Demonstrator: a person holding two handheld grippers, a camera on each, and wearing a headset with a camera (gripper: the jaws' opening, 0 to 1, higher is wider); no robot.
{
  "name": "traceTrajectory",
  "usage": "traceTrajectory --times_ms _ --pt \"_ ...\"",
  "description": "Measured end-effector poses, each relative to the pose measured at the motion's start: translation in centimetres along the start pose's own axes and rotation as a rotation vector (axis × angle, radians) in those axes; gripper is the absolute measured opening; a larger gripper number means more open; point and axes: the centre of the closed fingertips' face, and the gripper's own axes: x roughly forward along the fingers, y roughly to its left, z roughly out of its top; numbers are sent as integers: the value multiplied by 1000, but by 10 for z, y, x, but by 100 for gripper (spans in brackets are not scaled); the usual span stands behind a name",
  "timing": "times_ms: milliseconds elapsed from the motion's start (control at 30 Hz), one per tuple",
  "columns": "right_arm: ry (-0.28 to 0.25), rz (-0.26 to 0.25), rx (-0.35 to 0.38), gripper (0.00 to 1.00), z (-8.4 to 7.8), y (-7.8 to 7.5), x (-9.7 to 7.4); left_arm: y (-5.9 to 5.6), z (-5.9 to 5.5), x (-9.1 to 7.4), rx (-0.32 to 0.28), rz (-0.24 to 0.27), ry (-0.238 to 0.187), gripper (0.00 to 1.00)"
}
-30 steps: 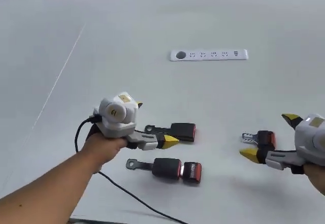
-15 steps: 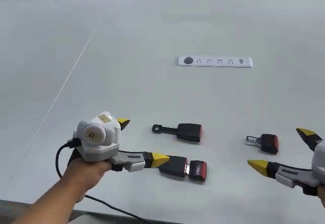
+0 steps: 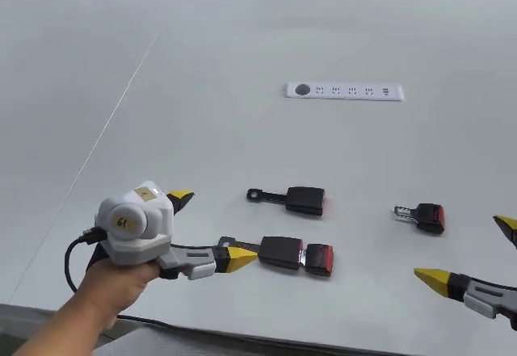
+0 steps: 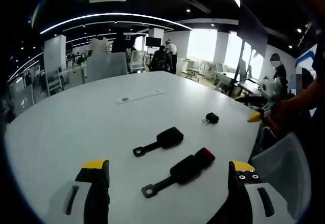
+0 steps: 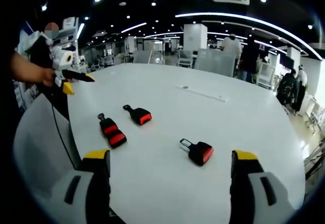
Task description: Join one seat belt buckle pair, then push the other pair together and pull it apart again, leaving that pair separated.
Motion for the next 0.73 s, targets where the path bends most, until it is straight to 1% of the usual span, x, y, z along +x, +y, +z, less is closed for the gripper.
traceTrajectory --times_ms 33,200,300,600,733 --pt "-3 -1 -5 99 0 1 -2 0 1 -1 -3 -1 -6 100" --pt "1 -4 -10 99 -1 0 -5 -2 2 -1 1 -6 -6 100" --pt "-8 -11 -8 99 1 -2 -6 -2 2 1 -2 -8 -9 100" --pt "-16 -9 -6 99 2 -3 -5 -4 3 1 -2 -6 -6 100" --pt "-6 -6 -3 99 -1 -1 -3 -4 2 0 -9 -2 -7 100"
